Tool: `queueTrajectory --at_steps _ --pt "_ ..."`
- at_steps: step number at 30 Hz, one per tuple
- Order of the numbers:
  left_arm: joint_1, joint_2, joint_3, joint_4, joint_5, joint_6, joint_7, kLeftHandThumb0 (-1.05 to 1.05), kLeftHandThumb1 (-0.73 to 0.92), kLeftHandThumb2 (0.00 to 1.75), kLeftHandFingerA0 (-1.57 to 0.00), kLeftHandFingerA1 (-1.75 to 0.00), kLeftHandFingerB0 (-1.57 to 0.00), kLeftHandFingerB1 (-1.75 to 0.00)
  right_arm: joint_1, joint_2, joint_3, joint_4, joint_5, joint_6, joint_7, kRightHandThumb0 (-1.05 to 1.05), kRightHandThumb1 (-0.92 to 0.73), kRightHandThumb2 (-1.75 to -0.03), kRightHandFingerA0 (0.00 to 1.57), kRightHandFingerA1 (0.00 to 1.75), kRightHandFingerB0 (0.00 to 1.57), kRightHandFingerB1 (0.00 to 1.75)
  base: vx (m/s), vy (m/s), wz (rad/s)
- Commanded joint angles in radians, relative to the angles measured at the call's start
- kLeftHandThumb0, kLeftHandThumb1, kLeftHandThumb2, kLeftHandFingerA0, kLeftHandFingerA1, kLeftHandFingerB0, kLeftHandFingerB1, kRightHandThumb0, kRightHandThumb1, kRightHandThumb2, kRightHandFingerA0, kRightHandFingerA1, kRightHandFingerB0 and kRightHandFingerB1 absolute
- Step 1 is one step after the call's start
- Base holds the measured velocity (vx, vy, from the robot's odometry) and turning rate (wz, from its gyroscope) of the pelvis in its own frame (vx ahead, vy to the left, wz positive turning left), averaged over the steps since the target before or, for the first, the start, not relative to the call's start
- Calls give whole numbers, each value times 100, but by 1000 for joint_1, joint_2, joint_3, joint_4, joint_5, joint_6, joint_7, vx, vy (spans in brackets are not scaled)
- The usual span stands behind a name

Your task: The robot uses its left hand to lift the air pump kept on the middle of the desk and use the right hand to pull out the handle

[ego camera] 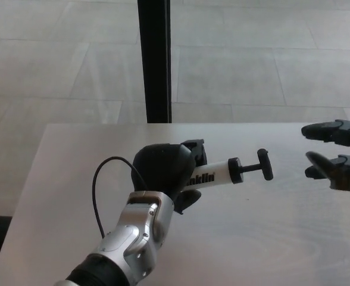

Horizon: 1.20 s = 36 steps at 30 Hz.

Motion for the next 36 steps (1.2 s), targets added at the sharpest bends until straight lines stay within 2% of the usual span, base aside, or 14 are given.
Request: queueTrajectory --at_steps 1,5,10,12,15,17,20,23,28,32,33,34,35,36 --pt "-18 -13 25 27 -14 11 8 -21 56 110 -91 -175 -74 -156 -31 -47 69 -22 -47 0 124 -31 -47 -54 37 60 32 32 0 0 0" --pt "-20 -31 52 43 -29 9 23 -24 54 119 -92 -175 -73 -159 -63 -51 118 -12 -73 28 143 -33 -42 -53 33 65 28 33 0 0 0" --pt "-17 -50 65 45 -21 12 58 -24 57 109 -91 -175 -75 -154 -65 -34 140 -5 -100 33 136 -36 -42 -53 35 63 28 32 0 0 0" --pt "-10 -56 73 40 -32 5 52 -24 62 93 -88 -175 -69 -158 -55 -4 140 -12 -135 16 77 -35 -47 -54 45 60 33 34 0 0 0" --pt "-6 -61 71 39 -32 14 36 -25 63 97 -90 -175 -71 -159 -52 39 126 10 -166 -12 13 -32 -53 -56 65 70 39 38 0 0 0" --pt "-2 -68 79 36 -37 11 47 -24 62 101 -91 -175 -76 -155 -55 49 126 35 -192 -43 -1 -34 -55 -57 68 74 40 39 0 0 0" --pt "12 -74 85 1 -44 27 19 -26 71 84 -85 -175 -71 -149 -63 60 128 69 -214 -75 -14 -35 -55 -56 72 85 39 41 0 0 0" --pt "24 -88 83 -31 -39 53 4 -24 67 94 -88 -170 -75 -132 -68 74 121 107 -242 -117 -46 -35 -57 -57 75 85 45 42 0 0 0" --pt "46 -94 58 -40 -12 66 29 -21 57 108 -93 -175 -75 -152 -66 116 97 148 -296 -191 -150 -31 -69 -60 84 79 55 46 0 0 0" --pt "46 -91 46 -25 -5 58 40 -20 54 115 -93 -175 -77 -151 -61 135 83 161 -328 -254 -204 -29 -73 -61 92 91 60 50 0 0 0" --pt "45 -90 41 -23 1 59 46 -21 49 121 -94 -175 -78 -154 -60 139 81 160 -334 -258 -210 -27 -76 -63 98 107 68 55 0 0 0" --pt "44 -89 34 -18 9 60 55 -21 49 121 -94 -175 -78 -154 -60 142 78 157 -342 -262 -220 -27 -76 -63 98 107 68 55 0 0 0" --pt "42 -89 32 -15 6 60 56 -21 52 118 -93 -175 -77 -154 -60 147 72 162 -345 -274 -225 -26 -74 -67 98 120 73 63 0 0 0" --pt "38 -89 29 -9 7 62 55 -23 56 110 -93 -175 -77 -150 -60 152 65 169 -345 -299 -236 -16 -66 -85 90 149 88 82 0 0 0"
